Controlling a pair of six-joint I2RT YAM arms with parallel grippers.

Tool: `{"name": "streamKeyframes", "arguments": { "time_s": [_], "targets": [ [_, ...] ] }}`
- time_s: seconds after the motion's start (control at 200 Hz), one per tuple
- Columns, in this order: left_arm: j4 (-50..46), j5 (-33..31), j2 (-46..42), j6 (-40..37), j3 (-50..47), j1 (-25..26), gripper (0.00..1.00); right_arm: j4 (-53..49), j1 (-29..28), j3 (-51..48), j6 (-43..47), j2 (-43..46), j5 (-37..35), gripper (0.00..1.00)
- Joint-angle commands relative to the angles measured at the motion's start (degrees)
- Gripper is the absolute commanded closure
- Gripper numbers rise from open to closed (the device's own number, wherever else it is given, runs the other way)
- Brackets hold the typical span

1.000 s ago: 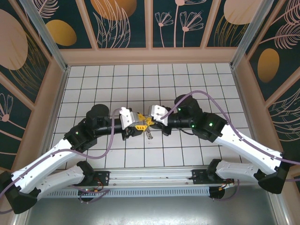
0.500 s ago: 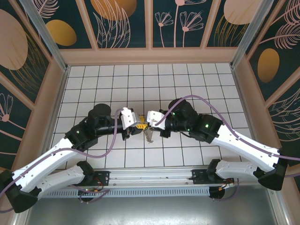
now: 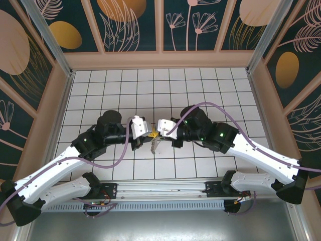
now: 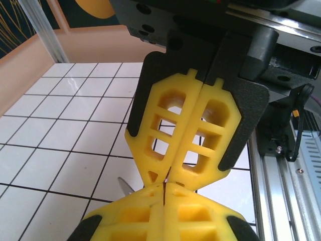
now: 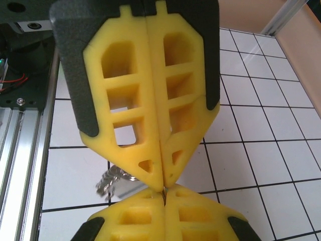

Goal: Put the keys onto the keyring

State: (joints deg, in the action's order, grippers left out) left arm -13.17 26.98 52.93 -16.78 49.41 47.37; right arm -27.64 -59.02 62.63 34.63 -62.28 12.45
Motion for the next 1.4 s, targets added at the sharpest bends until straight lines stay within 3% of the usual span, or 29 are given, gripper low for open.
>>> {"name": "streamKeyframes", "arguments": {
  "time_s": [0.0,0.22,0.37,0.47,0.996,1.216,1.391],
  "targets": [
    [-0.37,-0.10,0.71,-0.20,1.40,0.09,1.00,2.31,-0.56,1.28,0.80,2.54,3.10,1.00],
    [2.55,2.33,-0.96,1.18,0.42,0.16,1.00,2.76,-0.53,0.77,-0.48,2.93,3.02,1.00],
    [6.83,4.39,-3.17,2.78,-0.79,0.17,1.00,4.31,-0.49,-1.47,-2.82,3.91,3.97,0.80],
    [7.77,5.49,-3.51,2.88,-0.63,0.11,1.00,4.69,-0.39,-2.17,-3.67,4.05,4.42,0.75],
    [17.57,10.87,-7.30,6.87,-5.07,0.13,1.00,7.87,-0.21,-3.50,-4.23,6.17,6.19,0.95],
    [17.65,9.91,-8.08,6.61,-5.33,0.17,1.00,7.16,-0.27,-3.63,-5.23,6.02,5.84,0.78],
    [17.45,9.32,-8.05,6.39,-5.55,0.10,1.00,7.60,-0.24,-3.91,-5.87,7.32,5.35,0.77]
  ]
}}
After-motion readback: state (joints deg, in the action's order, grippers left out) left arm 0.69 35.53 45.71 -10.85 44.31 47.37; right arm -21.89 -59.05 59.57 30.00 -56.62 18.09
